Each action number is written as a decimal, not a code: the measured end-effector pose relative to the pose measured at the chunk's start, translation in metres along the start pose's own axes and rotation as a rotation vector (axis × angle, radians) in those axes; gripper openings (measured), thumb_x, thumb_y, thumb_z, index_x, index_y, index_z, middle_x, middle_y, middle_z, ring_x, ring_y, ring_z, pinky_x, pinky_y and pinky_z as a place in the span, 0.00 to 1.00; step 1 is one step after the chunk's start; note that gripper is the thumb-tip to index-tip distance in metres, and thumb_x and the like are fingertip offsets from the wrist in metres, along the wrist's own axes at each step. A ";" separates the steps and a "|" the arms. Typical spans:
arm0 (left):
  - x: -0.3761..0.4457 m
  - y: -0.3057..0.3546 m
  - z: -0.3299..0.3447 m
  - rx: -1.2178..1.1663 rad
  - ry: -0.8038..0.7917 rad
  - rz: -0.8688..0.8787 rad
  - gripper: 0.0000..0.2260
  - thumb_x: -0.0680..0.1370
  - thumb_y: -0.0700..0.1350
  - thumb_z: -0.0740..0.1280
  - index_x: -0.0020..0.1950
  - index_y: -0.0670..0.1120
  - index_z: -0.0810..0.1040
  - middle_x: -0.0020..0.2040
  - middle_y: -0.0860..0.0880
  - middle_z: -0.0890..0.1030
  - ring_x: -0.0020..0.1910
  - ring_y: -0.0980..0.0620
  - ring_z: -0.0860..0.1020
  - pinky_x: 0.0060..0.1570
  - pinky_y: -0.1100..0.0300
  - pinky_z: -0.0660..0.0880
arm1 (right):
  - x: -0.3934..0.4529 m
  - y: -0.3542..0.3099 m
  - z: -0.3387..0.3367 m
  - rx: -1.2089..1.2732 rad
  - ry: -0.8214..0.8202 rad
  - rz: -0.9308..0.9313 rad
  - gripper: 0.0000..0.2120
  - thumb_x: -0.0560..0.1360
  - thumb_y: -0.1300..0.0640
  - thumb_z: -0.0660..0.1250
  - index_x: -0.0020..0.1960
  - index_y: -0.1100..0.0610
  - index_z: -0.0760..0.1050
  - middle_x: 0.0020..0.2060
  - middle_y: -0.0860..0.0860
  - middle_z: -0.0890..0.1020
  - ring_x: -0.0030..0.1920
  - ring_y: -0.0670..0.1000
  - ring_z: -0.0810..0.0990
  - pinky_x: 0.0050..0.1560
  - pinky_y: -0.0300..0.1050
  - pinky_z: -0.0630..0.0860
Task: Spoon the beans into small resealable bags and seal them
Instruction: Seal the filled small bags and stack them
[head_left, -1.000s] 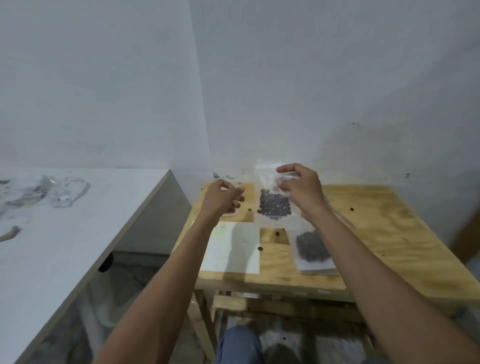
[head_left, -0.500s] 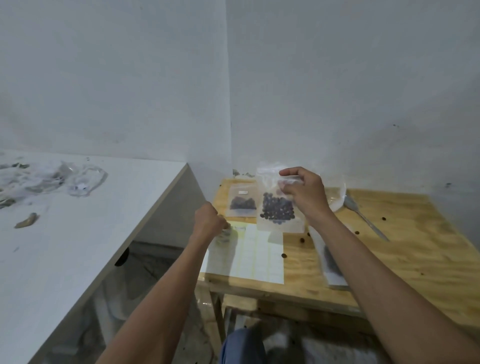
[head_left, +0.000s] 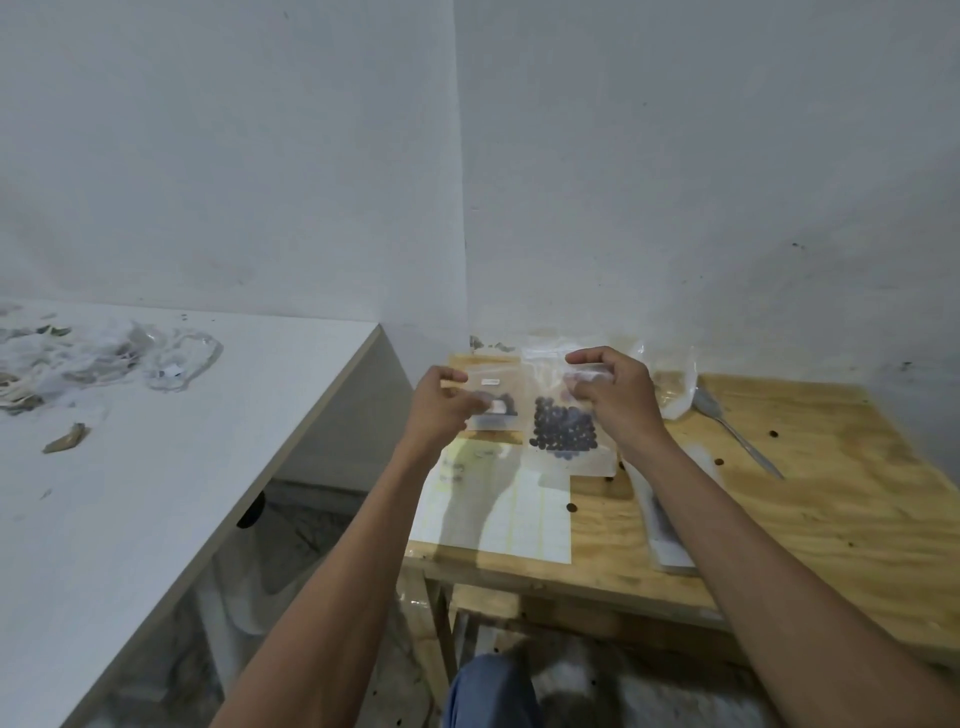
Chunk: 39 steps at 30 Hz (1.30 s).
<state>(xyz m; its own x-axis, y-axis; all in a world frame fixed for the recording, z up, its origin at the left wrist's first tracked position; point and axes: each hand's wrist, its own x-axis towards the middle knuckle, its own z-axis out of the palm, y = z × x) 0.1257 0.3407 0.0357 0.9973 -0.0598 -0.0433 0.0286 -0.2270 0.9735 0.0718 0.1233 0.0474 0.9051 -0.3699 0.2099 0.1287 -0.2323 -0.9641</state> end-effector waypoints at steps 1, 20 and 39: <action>-0.004 0.011 0.005 -0.083 -0.032 0.034 0.18 0.73 0.35 0.75 0.59 0.43 0.73 0.47 0.40 0.85 0.37 0.54 0.80 0.36 0.61 0.75 | -0.001 0.000 -0.001 -0.003 -0.003 -0.001 0.10 0.76 0.65 0.72 0.53 0.52 0.83 0.54 0.44 0.83 0.49 0.35 0.80 0.44 0.33 0.76; -0.043 0.052 0.091 -0.191 -0.039 0.250 0.07 0.74 0.41 0.75 0.49 0.51 0.82 0.54 0.49 0.82 0.55 0.54 0.80 0.55 0.51 0.77 | -0.010 -0.016 -0.036 0.108 0.032 -0.080 0.11 0.74 0.63 0.76 0.53 0.51 0.85 0.53 0.40 0.85 0.61 0.43 0.80 0.61 0.43 0.77; 0.011 0.008 0.061 -0.262 -0.024 0.161 0.21 0.77 0.33 0.69 0.69 0.46 0.79 0.63 0.50 0.78 0.53 0.66 0.79 0.49 0.69 0.76 | 0.019 0.016 0.010 -0.151 -0.118 0.001 0.14 0.75 0.60 0.74 0.60 0.50 0.84 0.57 0.44 0.84 0.58 0.47 0.79 0.55 0.39 0.75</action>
<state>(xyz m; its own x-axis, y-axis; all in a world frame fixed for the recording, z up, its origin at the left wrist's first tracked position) 0.1331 0.2787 0.0294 0.9886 -0.0988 0.1136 -0.1096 0.0451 0.9929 0.0956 0.1218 0.0347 0.9476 -0.2641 0.1796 0.0733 -0.3673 -0.9272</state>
